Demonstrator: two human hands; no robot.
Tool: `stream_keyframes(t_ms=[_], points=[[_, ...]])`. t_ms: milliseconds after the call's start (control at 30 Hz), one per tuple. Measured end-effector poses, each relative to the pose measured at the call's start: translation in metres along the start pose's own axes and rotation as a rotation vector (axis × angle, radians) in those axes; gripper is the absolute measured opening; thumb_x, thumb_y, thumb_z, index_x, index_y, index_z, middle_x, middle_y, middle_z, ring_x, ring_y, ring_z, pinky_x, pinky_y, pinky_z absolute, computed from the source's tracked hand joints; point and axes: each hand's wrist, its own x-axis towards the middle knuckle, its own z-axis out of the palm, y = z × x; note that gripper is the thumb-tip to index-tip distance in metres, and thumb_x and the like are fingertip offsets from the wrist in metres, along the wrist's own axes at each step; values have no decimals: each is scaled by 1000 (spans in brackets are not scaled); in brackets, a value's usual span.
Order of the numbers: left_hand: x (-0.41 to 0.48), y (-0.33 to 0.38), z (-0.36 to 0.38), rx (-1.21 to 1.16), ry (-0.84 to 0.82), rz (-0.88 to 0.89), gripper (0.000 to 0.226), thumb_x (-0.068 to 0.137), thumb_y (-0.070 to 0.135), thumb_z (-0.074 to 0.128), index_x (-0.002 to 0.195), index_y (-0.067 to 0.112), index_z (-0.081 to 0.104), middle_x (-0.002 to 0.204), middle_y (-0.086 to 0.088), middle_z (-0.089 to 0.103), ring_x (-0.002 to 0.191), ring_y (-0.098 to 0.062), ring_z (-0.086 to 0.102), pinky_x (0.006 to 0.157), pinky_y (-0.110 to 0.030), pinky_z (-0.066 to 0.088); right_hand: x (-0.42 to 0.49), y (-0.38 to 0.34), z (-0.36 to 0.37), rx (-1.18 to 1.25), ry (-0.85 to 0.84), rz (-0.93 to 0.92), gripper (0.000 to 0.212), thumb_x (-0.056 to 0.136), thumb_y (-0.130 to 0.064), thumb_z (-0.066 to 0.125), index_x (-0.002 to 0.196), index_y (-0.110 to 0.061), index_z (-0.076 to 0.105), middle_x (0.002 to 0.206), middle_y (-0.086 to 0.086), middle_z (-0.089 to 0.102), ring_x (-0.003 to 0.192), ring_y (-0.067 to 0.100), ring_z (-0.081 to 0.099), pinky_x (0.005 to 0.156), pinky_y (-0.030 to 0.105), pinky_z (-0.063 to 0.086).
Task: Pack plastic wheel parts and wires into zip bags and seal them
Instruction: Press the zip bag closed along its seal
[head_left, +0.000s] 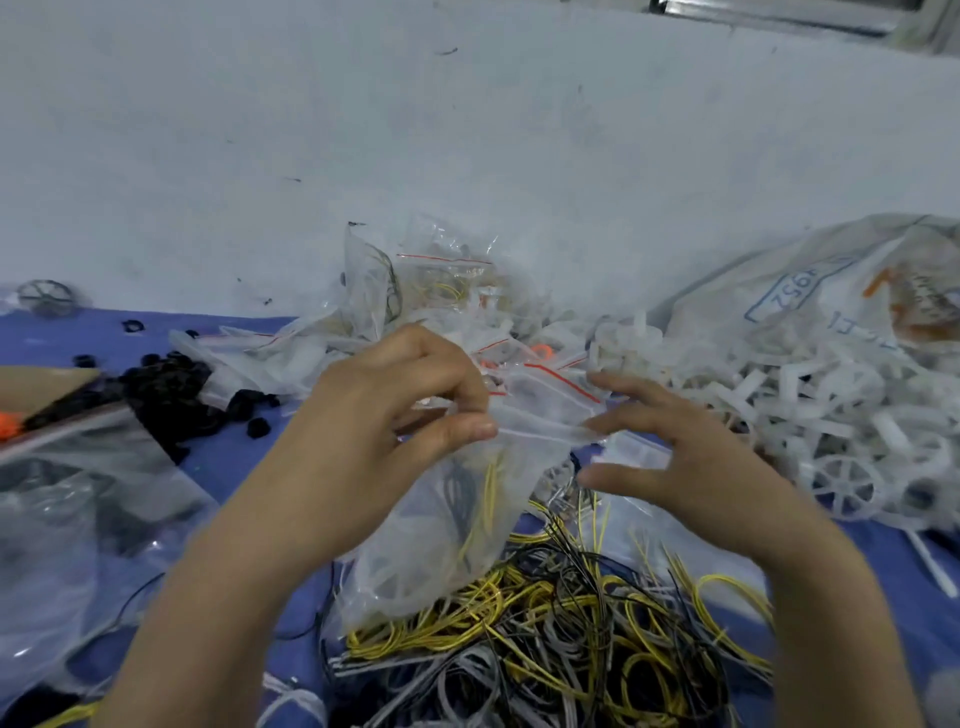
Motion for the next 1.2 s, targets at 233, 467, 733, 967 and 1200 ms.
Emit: stream_keyframes(t_ms=[233, 467, 733, 967, 1200], points=[[-2, -7, -13, 162, 125, -12, 8, 79, 28, 67, 75, 24, 61, 74, 9, 59, 73, -5, 57, 66, -11, 43, 2, 13, -3, 114, 186, -22, 24, 85, -9, 65, 73, -29, 65, 83, -23, 67, 84, -4, 60, 80, 18, 43], [-6, -2, -18, -43, 178, -119, 26, 72, 33, 63, 97, 40, 61, 78, 8, 63, 75, -1, 64, 75, -5, 46, 2, 6, -6, 145, 387, -74, 28, 87, -4, 61, 77, -29, 55, 78, -19, 62, 69, -2, 55, 62, 6, 38], [-2, 11, 3, 8, 14, -6, 35, 79, 26, 70, 104, 48, 61, 77, 9, 61, 71, -4, 61, 75, -22, 49, -10, -46, 1, 103, 96, -237, 34, 70, -45, 67, 104, -38, 66, 111, -32, 60, 115, -16, 46, 94, 4, 30], [-1, 12, 6, -56, -16, -4, 22, 73, 37, 70, 93, 31, 70, 67, 7, 62, 67, -10, 62, 68, -26, 50, -10, -59, 8, 116, 95, -238, 8, 76, -19, 72, 74, -25, 68, 85, -11, 67, 89, 5, 60, 79, 14, 40], [-1, 7, 4, -7, -46, -2, 18, 78, 37, 70, 69, 22, 64, 65, 4, 58, 64, -16, 54, 60, -27, 44, -9, -57, 8, 168, 64, -194, 1, 76, -25, 69, 76, -25, 69, 85, -9, 67, 90, 7, 59, 83, 26, 41]])
